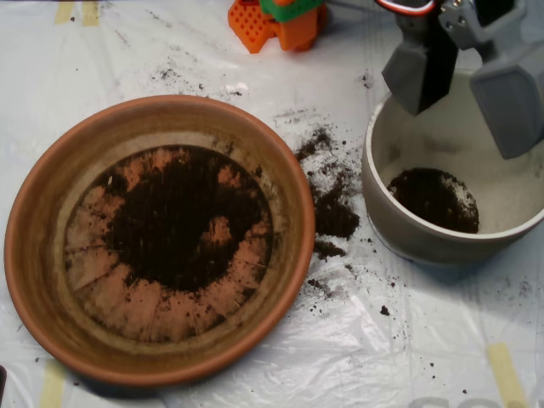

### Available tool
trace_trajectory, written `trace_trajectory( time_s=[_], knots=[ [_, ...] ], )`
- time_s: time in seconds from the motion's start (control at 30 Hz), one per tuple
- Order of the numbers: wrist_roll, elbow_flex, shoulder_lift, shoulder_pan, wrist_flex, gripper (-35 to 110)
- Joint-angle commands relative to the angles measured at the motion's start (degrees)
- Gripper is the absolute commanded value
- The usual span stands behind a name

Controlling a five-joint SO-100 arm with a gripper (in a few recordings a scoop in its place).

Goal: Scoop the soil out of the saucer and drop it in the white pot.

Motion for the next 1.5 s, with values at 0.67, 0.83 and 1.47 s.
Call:
trace_trajectory(
  time_s=[0.67, 0.83, 1.47],
  knots=[
    [13.62, 1.49, 5.71, 32.26, -4.83, 34],
    [10.28, 13.1, 5.98, 42.54, -11.34, 36],
    [2.9, 41.22, -1.76, 54.23, -25.05, 46]
  ],
)
